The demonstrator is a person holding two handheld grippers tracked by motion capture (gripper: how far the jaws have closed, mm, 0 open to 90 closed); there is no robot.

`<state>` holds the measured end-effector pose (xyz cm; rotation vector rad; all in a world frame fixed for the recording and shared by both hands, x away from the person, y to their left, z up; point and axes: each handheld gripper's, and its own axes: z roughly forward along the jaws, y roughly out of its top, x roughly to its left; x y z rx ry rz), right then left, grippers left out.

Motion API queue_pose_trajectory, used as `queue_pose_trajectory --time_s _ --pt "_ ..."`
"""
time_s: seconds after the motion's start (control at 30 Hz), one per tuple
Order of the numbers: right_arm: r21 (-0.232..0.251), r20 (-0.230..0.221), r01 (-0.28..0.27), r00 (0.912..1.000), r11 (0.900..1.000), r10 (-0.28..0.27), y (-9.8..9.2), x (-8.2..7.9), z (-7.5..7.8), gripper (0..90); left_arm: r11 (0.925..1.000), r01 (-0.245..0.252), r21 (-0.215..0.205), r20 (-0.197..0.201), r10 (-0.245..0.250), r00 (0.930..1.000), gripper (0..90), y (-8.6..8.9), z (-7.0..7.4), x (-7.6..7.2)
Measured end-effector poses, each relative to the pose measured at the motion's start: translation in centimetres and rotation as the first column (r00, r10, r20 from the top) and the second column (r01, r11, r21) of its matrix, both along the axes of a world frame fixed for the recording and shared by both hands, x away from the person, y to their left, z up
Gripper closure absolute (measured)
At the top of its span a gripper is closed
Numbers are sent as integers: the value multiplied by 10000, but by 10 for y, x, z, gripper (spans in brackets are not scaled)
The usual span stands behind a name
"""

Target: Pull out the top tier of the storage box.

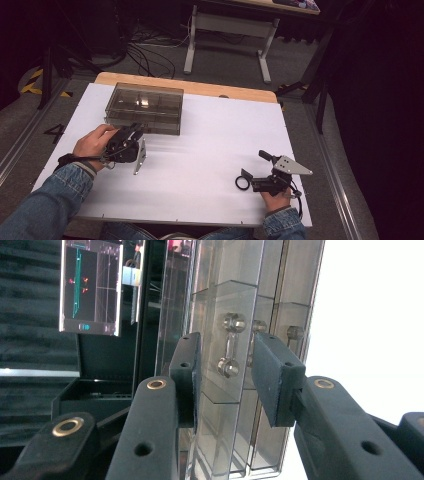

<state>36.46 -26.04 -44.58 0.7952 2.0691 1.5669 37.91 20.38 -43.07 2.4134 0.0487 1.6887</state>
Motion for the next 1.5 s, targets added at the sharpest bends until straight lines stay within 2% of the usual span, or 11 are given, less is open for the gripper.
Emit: queue_pose_trajectory --time_s 0.2,0.37,0.53,0.7,1.0,1.13,1.23,1.4,1.43,1.47,1.5 --pt "-4 18 -3 10000 10000 3 0 0 0 14 9993 156 -336 -145 -161 9998 651 1 4 -2" --pt "-4 -3 7 10000 10000 -7 0 0 0 14 9939 298 -1062 -442 -347 9984 624 3 11 -4" --pt "-7 -2 9 10000 10000 -9 0 0 0 14 9798 332 -1970 -876 -513 9948 592 6 20 -5" --pt "-8 -5 7 10000 10000 -7 0 0 0 15 9552 435 -2926 -1484 -903 9848 564 9 28 -5" --pt "-2 -8 13 10000 10000 -13 0 0 0 15 8844 139 -4665 -2718 -1583 9493 527 15 42 -2" --pt "0 -14 17 10000 10000 -17 0 0 0 15 8362 -394 -5470 -3728 -2012 9058 494 19 48 3" --pt "2 -20 14 10000 10000 -14 0 0 0 15 7884 -864 -6091 -4346 -2407 8679 464 24 52 7" --pt "1 -23 14 10000 10000 -14 0 0 0 15 7320 -1460 -6655 -4866 -2771 8285 445 30 58 12" --pt "3 -24 13 10000 10000 -13 0 0 0 14 7222 -1645 -6719 -5034 -2823 8166 449 31 60 13" --pt "2 -25 11 10000 10000 -11 0 0 0 14 7030 -1997 -6825 -5272 -2843 8008 459 33 61 15" --pt "-5 -28 10 10000 10000 -10 0 1 0 15 6923 -2187 -6877 -5372 -2827 7946 463 34 62 17"
